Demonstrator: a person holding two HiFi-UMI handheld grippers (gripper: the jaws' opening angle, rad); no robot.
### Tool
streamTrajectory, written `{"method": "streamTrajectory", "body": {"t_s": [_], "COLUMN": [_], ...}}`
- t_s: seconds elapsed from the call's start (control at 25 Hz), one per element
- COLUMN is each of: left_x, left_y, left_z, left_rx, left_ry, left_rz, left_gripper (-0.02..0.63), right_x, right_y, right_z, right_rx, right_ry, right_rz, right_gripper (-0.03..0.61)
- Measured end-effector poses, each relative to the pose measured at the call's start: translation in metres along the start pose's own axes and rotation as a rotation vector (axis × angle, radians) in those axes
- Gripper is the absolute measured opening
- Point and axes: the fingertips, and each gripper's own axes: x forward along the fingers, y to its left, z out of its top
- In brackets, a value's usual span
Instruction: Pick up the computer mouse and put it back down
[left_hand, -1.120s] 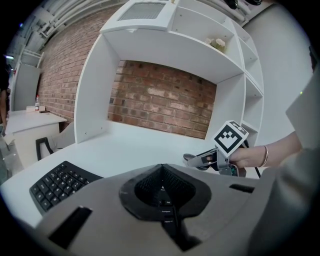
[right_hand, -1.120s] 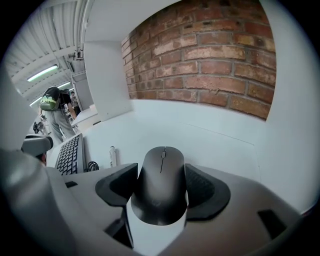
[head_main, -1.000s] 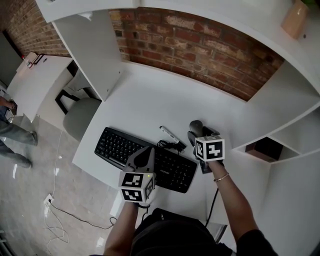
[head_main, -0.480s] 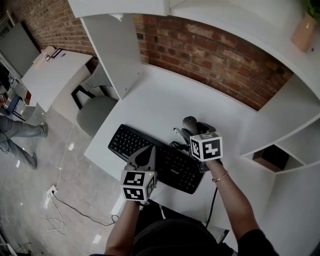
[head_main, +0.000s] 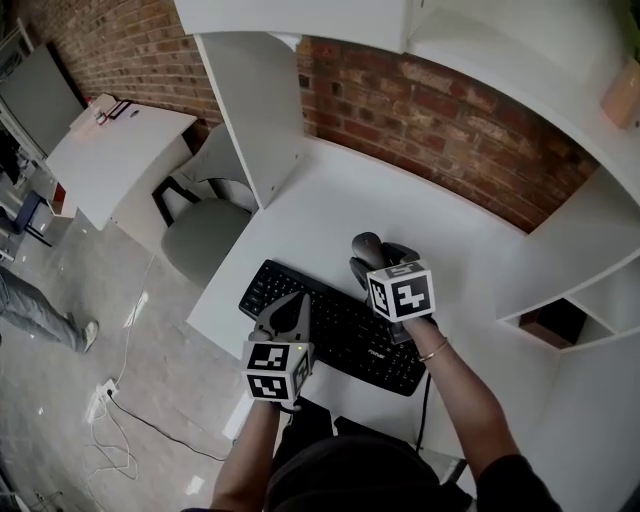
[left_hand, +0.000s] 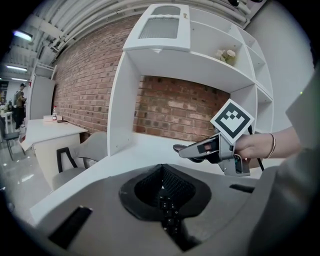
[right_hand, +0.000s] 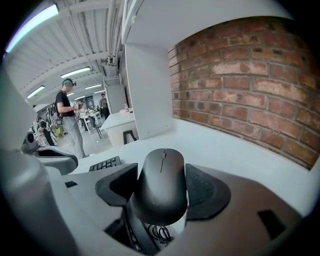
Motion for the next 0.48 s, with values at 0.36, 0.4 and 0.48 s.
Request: {"method": "streamTrajectory", "body": {"t_s": [0.36, 0.4, 0.48], "left_x": [0.016, 0.018, 0.024], "left_y": [0.053, 0.058, 0.067], "left_z": [0.008, 0.009, 0.011], "left_rx": [0.005, 0.005, 0.004], "left_ry": [0.018, 0.021, 0.024], "left_rz": [-0.038, -0.041, -0.049], "left_gripper": [0.009, 0.009, 0.009], "right_x": [0.047, 0.052, 0.063], "right_y": [0.026, 0.028, 0.031], "right_z": [0.017, 0.017, 0.017], "right_rx": [0.016, 0.017, 0.013], "right_ry": [0.029, 0.037, 0.051], "right_rz": [-0.018, -0.02, -0.027], "right_gripper": [0.287, 0.287, 0.287]}}
